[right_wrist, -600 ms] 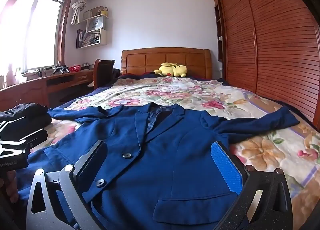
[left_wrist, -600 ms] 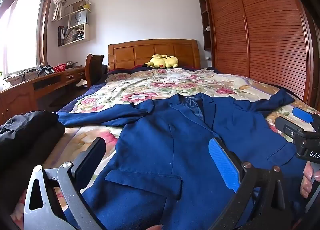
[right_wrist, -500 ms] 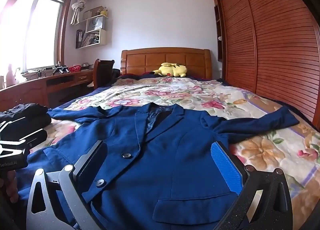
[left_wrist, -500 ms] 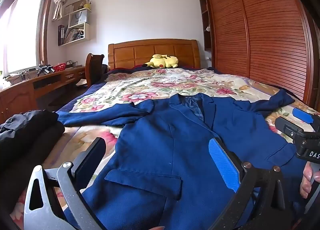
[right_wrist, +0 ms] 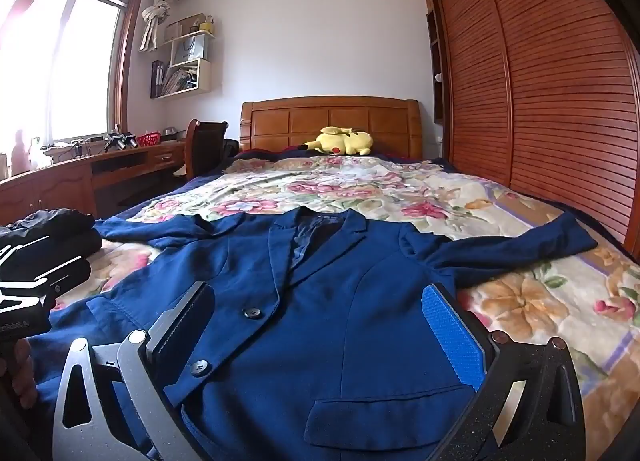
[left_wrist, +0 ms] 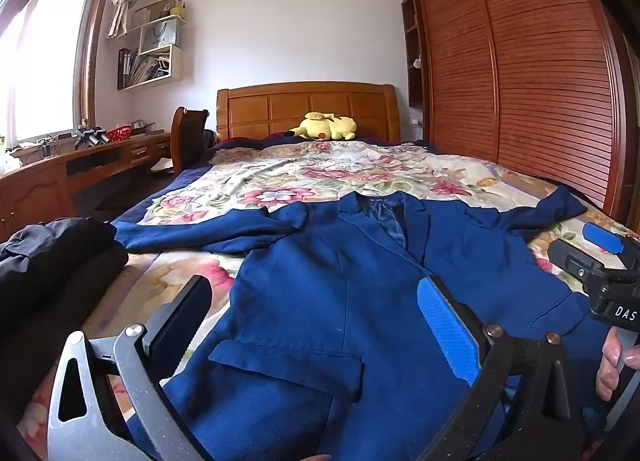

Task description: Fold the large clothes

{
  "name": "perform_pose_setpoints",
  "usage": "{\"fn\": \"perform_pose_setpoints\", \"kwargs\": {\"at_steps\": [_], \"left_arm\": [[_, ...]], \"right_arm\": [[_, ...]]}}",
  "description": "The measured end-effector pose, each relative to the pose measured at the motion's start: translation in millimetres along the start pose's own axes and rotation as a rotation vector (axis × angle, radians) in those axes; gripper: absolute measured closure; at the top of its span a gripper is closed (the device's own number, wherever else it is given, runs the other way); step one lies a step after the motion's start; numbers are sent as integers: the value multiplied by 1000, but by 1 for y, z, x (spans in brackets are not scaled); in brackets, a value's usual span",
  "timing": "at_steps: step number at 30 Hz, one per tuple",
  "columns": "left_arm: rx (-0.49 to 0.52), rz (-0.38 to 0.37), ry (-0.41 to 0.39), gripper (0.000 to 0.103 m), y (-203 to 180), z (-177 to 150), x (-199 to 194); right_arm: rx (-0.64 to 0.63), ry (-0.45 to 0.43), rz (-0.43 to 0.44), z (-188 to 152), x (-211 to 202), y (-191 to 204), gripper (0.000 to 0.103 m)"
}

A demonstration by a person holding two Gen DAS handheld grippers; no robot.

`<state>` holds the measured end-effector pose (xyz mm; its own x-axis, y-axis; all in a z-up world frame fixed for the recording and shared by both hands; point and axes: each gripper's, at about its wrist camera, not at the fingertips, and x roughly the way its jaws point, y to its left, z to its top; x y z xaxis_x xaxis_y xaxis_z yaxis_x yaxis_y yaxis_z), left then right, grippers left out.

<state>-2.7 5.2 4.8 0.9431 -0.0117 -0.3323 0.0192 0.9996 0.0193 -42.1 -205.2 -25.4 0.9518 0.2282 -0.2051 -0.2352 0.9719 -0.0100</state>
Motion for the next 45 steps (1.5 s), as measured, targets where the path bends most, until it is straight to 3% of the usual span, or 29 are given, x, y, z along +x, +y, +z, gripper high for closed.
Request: {"fn": "perform_pose_setpoints", "kwargs": {"at_steps": [45], "left_arm": [[-1,-1,1,0,3,-1,1]], "right_arm": [[6,-4,1,-2,1,0,0]]}}
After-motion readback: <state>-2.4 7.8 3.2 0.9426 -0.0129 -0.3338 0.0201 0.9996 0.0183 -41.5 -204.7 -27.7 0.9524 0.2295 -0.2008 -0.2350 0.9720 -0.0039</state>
